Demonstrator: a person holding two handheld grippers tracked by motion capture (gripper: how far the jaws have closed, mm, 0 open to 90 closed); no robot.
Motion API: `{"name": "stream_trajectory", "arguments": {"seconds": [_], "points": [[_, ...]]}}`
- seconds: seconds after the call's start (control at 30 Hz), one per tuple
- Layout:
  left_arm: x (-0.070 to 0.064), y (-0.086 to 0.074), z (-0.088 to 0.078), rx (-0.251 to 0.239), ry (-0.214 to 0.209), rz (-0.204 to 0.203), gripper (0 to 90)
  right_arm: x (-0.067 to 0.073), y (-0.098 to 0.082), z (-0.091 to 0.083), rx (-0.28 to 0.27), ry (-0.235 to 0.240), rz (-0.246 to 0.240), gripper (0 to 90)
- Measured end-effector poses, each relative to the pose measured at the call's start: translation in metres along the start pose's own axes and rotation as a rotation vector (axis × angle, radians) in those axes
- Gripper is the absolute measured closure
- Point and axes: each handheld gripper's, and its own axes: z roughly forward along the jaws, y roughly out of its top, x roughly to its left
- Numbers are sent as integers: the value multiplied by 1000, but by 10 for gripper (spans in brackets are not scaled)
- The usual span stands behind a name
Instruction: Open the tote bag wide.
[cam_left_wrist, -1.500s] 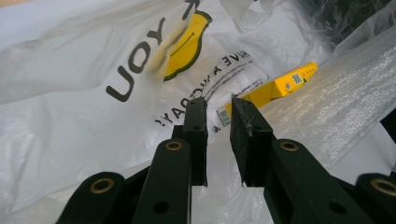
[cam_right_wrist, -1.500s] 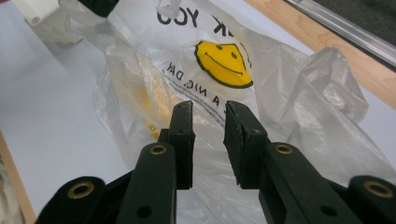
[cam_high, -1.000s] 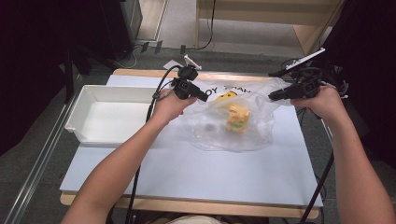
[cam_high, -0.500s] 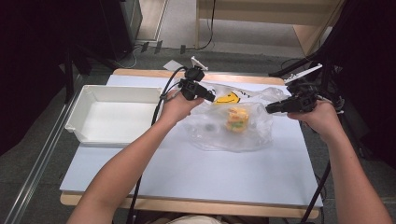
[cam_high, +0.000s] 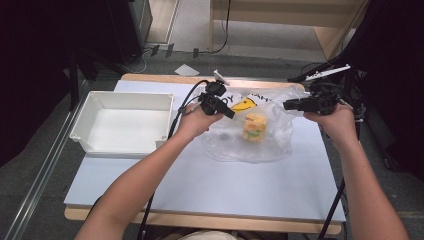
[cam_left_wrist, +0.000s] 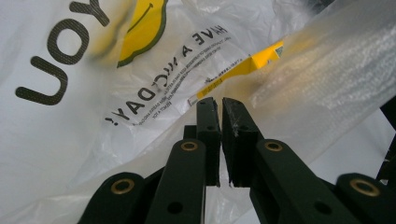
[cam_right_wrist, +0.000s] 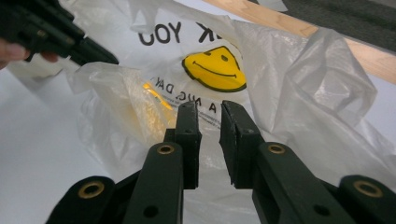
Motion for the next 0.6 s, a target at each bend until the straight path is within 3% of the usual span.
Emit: {"name": "stream_trajectory", "arguments": {"seconds": [0.4,0.6], "points": [[10,-10,7,2,-21,-24,865,-1,-10,26,24,-14,34,802],[13,-8,6,-67,3,-36,863,1,-13,34,54,-7,31,812]]}}
